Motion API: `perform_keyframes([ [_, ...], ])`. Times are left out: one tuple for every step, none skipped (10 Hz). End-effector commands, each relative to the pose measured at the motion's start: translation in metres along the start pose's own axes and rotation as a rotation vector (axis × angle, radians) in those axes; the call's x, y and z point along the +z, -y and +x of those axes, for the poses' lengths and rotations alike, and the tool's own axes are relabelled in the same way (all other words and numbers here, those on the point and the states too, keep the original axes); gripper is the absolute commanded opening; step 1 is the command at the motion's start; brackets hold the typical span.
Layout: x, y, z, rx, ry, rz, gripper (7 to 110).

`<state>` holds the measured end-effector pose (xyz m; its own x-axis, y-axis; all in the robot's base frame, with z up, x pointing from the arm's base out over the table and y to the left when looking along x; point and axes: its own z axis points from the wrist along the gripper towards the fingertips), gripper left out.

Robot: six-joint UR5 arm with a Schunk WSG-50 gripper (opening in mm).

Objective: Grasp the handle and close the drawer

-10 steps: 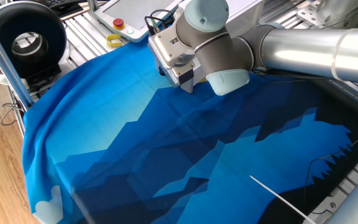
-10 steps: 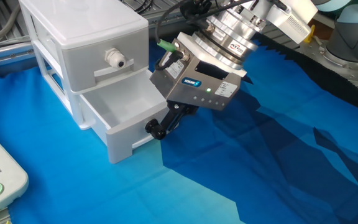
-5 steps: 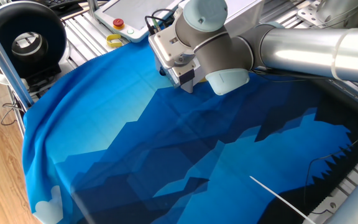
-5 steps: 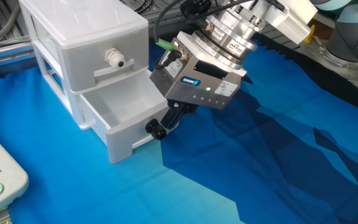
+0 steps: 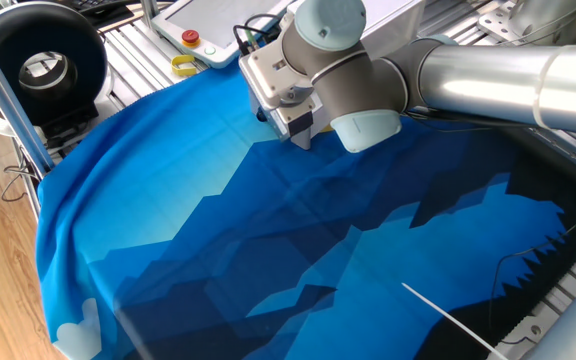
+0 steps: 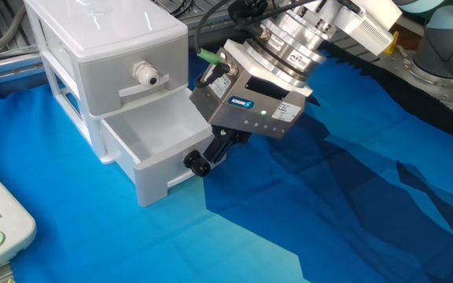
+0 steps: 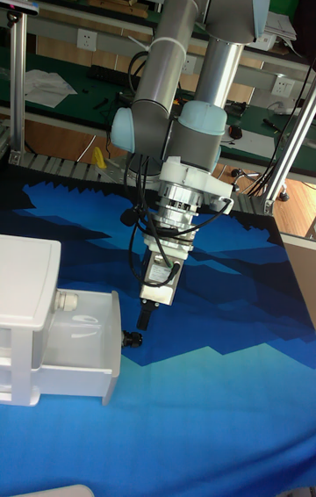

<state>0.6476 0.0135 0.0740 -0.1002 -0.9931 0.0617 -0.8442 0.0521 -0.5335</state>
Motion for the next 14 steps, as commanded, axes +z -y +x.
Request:
perform_keyframes([
  [0.000,0.001,0.003,0.019,-0.004,0.002,7],
  [0.000,0.001,0.003,0.022,-0.001,0.001,7],
  [0.000,0.001,0.002,0.025,0.001,0.001,7],
  [0.000,0.002,0.002,0.027,0.001,0.003,7],
  [0.000,0.003,0.002,0.025,0.002,0.007,7],
  [0.000,0.003,0.000,0.024,0.007,0.008,7],
  [0.001,0.000,-0.001,0.023,0.012,0.003,7],
  [0.001,0.002,0.002,0.021,0.001,0.009,7],
  [0.002,0.005,0.002,0.021,-0.002,0.020,7],
  [0.004,0.010,0.002,0.008,-0.004,0.045,7],
  [0.009,0.011,0.002,0.005,-0.002,0.060,7],
  [0.014,0.009,0.000,0.013,0.004,0.063,7],
  [0.015,0.005,0.002,-0.006,-0.007,0.061,7],
  [0.016,-0.004,-0.002,-0.035,0.000,0.029,7],
])
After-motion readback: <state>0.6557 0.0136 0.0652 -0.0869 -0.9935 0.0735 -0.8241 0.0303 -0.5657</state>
